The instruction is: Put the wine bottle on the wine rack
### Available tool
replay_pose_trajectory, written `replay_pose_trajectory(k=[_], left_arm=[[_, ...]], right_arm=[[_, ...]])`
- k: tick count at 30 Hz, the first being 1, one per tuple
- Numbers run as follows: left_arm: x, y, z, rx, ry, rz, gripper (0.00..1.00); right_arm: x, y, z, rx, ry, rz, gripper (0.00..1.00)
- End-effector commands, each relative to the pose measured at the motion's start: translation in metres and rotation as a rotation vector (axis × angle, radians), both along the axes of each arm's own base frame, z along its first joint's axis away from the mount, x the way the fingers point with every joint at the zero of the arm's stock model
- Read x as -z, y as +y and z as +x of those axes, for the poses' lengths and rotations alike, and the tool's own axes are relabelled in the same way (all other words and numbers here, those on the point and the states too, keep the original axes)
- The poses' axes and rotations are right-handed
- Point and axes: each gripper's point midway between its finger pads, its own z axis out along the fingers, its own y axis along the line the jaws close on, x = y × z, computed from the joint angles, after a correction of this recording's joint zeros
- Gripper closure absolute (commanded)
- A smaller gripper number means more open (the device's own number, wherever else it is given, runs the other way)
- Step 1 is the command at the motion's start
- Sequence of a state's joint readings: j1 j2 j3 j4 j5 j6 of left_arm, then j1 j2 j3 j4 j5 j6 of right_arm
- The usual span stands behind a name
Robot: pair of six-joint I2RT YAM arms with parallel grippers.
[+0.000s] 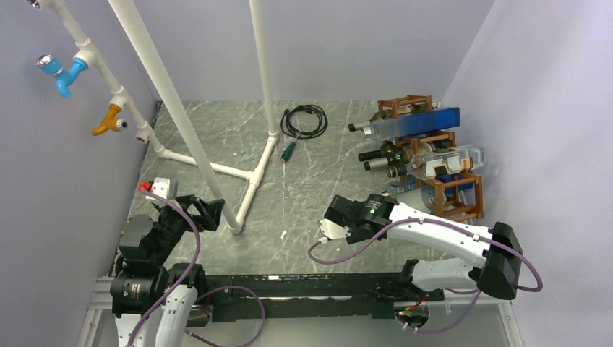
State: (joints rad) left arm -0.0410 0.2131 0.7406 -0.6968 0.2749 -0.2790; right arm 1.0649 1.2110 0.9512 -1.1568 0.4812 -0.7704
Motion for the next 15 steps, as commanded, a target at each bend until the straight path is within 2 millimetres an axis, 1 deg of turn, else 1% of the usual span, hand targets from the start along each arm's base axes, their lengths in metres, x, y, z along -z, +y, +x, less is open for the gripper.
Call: replay_pose_trajectory(k=[1, 3, 7, 11, 15], left_arm=[[-0.015, -0.002, -0.001, 0.012, -0.056, -0.006, 0.01], [-0.015, -0.002, -0.001, 0.011, -0.056, -0.005, 0.01], [-0.016, -0.001, -0.001, 0.008, -0.058, -0.005, 0.01], [-0.016, -0.002, -0.002, 0.012, -0.059, -0.006, 0.01], [-0.016, -0.002, -0.002, 0.013, -0.060, -0.005, 0.01]], right_arm=[[-0.024, -0.046, 0.005, 0.024, -0.122, -0.186, 1.00], [-0.022, -0.047, 0.005, 0.021, -0.128, -0.185, 1.00], [-0.016, -0.055, 0.004, 0.023, -0.130, -0.204, 1.00], [-0.016, -0.055, 0.007, 0.028, -0.157, -0.188, 1.00], [-0.013, -0.057, 0.014, 0.004, -0.204, -0.224, 1.00]])
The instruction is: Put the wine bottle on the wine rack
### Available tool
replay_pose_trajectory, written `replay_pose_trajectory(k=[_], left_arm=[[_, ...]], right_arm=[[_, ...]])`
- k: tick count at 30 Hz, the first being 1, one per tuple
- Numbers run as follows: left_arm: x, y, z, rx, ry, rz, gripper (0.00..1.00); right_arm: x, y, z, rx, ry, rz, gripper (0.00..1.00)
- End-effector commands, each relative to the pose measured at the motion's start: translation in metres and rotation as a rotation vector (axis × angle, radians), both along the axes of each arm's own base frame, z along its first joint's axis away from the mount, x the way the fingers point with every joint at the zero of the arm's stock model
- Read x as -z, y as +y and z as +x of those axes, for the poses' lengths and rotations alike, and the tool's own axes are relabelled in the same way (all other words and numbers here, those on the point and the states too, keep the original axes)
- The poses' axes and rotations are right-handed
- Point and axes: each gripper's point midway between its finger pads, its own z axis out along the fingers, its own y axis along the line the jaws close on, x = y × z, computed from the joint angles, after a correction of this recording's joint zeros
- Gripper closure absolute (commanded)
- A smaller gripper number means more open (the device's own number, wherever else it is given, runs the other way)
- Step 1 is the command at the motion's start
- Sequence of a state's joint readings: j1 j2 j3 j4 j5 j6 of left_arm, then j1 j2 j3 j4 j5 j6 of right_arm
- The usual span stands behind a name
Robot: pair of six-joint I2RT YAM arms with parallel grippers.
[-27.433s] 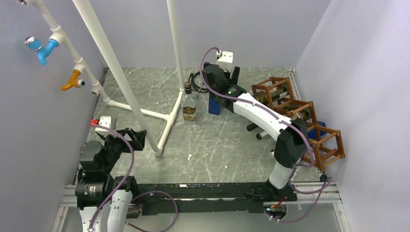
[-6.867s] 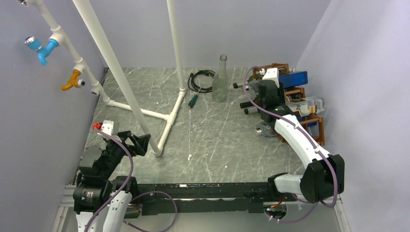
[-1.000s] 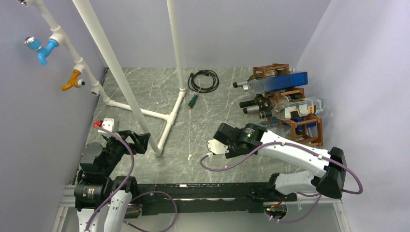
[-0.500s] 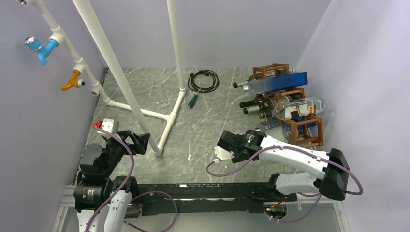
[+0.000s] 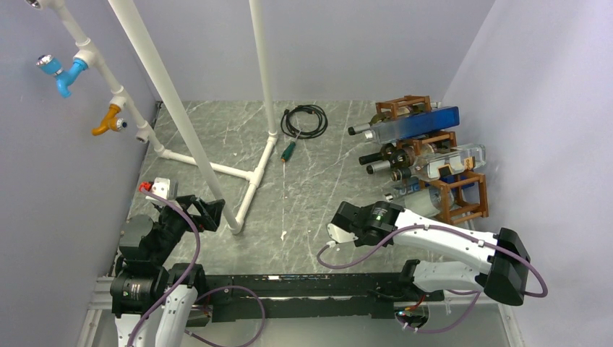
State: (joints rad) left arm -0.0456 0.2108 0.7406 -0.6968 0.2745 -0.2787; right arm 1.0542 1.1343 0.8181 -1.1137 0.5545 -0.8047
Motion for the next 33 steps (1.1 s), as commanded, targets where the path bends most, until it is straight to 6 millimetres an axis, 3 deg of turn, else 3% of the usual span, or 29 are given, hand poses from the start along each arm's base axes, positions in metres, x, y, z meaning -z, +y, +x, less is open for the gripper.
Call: replay_pose_trajectory(k=[1, 8, 16, 20, 26, 33], left_arm=[[-0.015, -0.002, -0.001, 0.009, -0.058, -0.005, 0.01], [-0.015, -0.001, -0.002, 0.008, -0.058, -0.005, 0.01], [-0.015, -0.001, -0.002, 0.008, -0.057, -0.005, 0.01], [-0.016, -0.002, -0.002, 0.009, -0.058, -0.006, 0.01], [-0.015, -0.001, -0.001, 0.005, -0.053, -0.006, 0.01], [-0.015, -0.001, -0.001, 0.005, -0.052, -0.006, 0.01]], right_arm=[[-0.027, -0.029, 0.016, 0.006, -0.161, -0.163, 1.00], [-0.028, -0.024, 0.015, -0.148, -0.186, -0.060, 1.00], [-0.009, -0.047, 0.011, -0.087, -0.183, -0.037, 1.00], [-0.006, -0.044, 0.015, -0.103, -0.215, 0.019, 1.00], [-0.019, -0.047, 0.026, -0.094, -0.319, 0.077, 1.00], [-0.007, -0.056, 0.028, 0.013, -0.363, 0.100, 0.91]])
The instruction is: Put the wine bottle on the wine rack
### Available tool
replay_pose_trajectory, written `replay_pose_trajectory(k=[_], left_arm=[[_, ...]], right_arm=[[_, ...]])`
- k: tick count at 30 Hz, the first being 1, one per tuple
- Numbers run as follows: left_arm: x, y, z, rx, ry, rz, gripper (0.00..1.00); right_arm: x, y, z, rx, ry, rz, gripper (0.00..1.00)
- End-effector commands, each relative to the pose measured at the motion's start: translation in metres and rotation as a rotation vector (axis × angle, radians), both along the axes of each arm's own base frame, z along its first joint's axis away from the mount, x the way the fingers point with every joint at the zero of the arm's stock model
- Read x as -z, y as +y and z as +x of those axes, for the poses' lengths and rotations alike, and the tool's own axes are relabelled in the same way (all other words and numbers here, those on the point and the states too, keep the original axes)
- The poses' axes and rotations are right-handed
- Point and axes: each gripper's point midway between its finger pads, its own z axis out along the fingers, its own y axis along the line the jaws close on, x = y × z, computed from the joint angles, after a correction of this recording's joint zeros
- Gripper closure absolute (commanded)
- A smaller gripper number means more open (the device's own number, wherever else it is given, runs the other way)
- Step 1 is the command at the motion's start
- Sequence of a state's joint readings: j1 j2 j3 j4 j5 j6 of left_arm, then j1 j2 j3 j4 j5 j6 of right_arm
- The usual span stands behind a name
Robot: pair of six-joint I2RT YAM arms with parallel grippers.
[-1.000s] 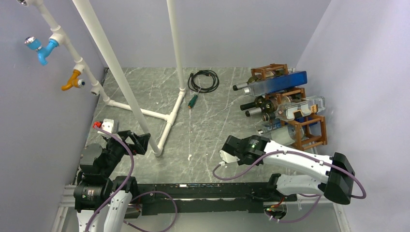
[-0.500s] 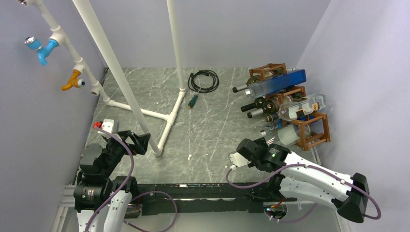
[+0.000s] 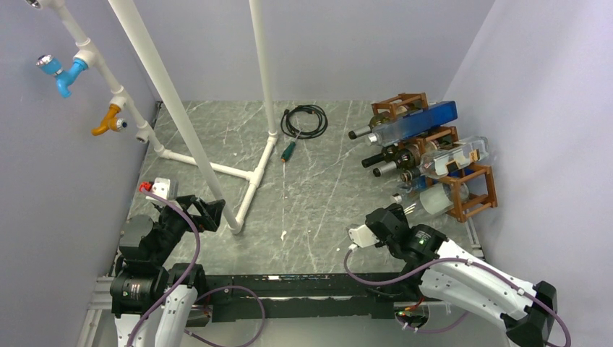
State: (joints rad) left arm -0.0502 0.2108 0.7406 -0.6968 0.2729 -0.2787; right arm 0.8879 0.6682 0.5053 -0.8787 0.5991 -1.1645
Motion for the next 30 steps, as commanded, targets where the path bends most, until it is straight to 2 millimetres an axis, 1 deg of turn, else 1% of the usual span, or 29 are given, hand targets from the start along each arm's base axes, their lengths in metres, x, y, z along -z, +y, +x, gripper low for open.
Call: replay_pose_trajectory(k=[1, 3, 5, 6, 8, 13, 16, 19, 22, 25, 27, 30], left_arm=[[-0.015, 0.000, -0.001, 0.001, -0.051, -0.006, 0.01], [-0.015, -0.001, -0.001, 0.003, -0.052, -0.006, 0.01], [-0.014, -0.001, 0.000, 0.003, -0.050, -0.006, 0.01], [-0.015, -0.001, 0.000, 0.003, -0.049, -0.007, 0.01], [-0.014, -0.002, 0.000, 0.009, -0.044, -0.005, 0.01], [-0.013, -0.005, 0.001, 0.029, -0.039, -0.005, 0.01], [-0.012, -0.007, 0.002, 0.043, -0.030, -0.005, 0.01], [-0.014, -0.013, 0.000, 0.084, -0.037, -0.004, 0.01], [-0.020, -0.025, -0.006, 0.167, -0.063, 0.006, 0.04], [-0.026, -0.037, -0.015, 0.251, -0.094, 0.010, 0.04], [-0.029, -0.044, -0.021, 0.307, -0.108, 0.011, 0.04], [-0.034, -0.056, -0.030, 0.397, -0.124, 0.002, 0.04]], right_arm=[[-0.010, -0.009, 0.013, 0.119, -0.143, 0.058, 0.89], [-0.005, -0.009, 0.012, 0.112, -0.147, 0.081, 0.82], [-0.002, -0.011, 0.010, 0.118, -0.152, 0.084, 0.79], [-0.003, -0.010, 0.011, 0.123, -0.157, 0.093, 0.73], [-0.007, -0.010, 0.012, 0.130, -0.163, 0.105, 0.59], [-0.015, -0.005, 0.012, 0.131, -0.160, 0.140, 0.42], [-0.018, -0.004, 0.012, 0.125, -0.158, 0.148, 0.35], [-0.018, -0.004, 0.011, 0.123, -0.151, 0.150, 0.29], [-0.018, -0.004, 0.008, 0.121, -0.139, 0.156, 0.21], [-0.017, -0.003, 0.004, 0.107, -0.110, 0.172, 0.08], [-0.018, -0.001, 0.002, 0.090, -0.104, 0.187, 0.03], [-0.021, 0.005, 0.000, 0.070, -0.087, 0.230, 0.01]])
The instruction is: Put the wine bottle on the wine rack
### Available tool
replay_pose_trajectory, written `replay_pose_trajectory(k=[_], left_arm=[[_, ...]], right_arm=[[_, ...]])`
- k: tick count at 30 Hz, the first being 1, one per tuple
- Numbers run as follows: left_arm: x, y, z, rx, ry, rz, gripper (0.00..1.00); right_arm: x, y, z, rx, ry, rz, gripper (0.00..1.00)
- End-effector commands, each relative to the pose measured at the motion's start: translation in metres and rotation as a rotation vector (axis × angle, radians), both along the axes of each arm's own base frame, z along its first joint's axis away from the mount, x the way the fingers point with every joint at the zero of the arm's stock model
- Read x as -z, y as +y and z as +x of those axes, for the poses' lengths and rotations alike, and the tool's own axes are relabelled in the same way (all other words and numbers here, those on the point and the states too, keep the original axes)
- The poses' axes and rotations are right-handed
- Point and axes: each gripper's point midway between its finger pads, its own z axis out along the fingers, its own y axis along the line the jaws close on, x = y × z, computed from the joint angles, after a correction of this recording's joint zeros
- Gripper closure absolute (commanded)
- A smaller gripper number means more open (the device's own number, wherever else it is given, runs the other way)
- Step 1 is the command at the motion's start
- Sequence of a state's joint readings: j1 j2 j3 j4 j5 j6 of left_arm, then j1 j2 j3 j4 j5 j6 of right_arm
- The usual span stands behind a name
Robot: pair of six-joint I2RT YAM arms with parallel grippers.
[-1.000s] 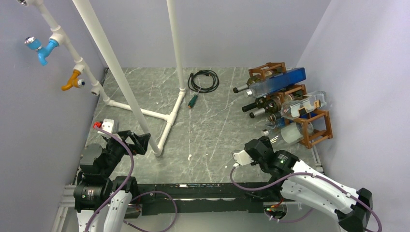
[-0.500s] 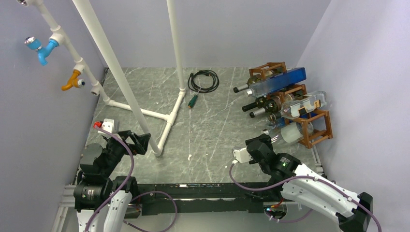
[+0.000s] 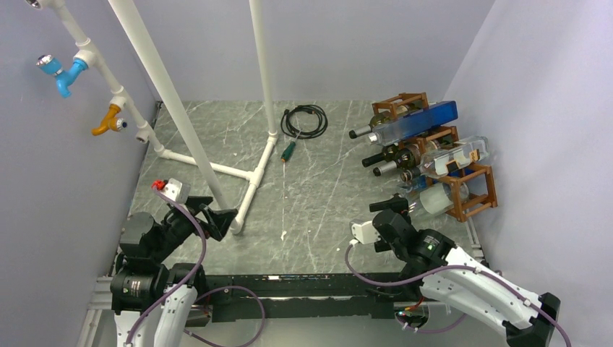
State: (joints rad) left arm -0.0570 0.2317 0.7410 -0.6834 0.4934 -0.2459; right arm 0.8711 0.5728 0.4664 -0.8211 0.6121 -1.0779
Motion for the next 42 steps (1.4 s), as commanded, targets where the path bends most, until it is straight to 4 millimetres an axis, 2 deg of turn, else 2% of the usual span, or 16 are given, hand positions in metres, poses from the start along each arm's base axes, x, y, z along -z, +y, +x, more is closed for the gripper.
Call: replay_pose_trajectory(k=[1, 6, 11, 16, 21, 24, 28, 31, 33, 36, 37, 40, 42], left_arm=[[-0.034, -0.026, -0.020, 0.199, -0.126, -0.010, 0.04], [-0.042, -0.046, -0.039, 0.358, -0.135, -0.055, 0.04], [-0.047, -0.054, -0.047, 0.430, -0.139, -0.086, 0.01], [-0.055, -0.062, -0.050, 0.494, -0.127, -0.136, 0.00], [-0.059, -0.066, -0.044, 0.516, -0.098, -0.192, 0.00], [-0.060, -0.069, -0.038, 0.498, -0.083, -0.218, 0.03], [-0.056, -0.079, -0.027, 0.483, -0.049, -0.241, 0.04], [-0.051, -0.096, -0.016, 0.467, -0.018, -0.221, 0.04], [-0.049, -0.115, -0.015, 0.478, -0.018, -0.196, 0.04], [-0.044, -0.153, -0.018, 0.483, -0.013, -0.138, 0.04], [-0.039, -0.174, -0.026, 0.520, -0.002, -0.109, 0.03], [-0.031, -0.209, -0.022, 0.480, 0.005, -0.091, 0.01], [-0.025, -0.233, -0.018, 0.479, 0.020, -0.111, 0.01]], right_arm=[[-0.020, 0.011, -0.001, -0.023, -0.006, 0.101, 0.01], [-0.038, 0.025, -0.008, -0.073, 0.014, 0.213, 0.00], [-0.052, 0.039, -0.029, -0.164, 0.094, 0.332, 0.00], [-0.054, 0.032, -0.052, -0.218, 0.150, 0.359, 0.00], [-0.055, 0.024, -0.060, -0.215, 0.149, 0.377, 0.00], [-0.083, 0.027, -0.057, -0.174, 0.068, 0.520, 0.00], [-0.147, 0.035, -0.048, -0.072, -0.097, 0.883, 0.00], [-0.183, 0.038, -0.041, 0.027, -0.165, 1.129, 0.00], [-0.199, 0.038, -0.033, 0.121, -0.190, 1.227, 0.00], [-0.219, 0.027, -0.019, 0.349, -0.250, 1.359, 0.00], [-0.224, 0.023, -0.016, 0.406, -0.262, 1.376, 0.00], [-0.220, 0.015, -0.004, 0.573, -0.314, 1.359, 0.00], [-0.214, 0.002, 0.004, 0.681, -0.405, 1.329, 0.00]])
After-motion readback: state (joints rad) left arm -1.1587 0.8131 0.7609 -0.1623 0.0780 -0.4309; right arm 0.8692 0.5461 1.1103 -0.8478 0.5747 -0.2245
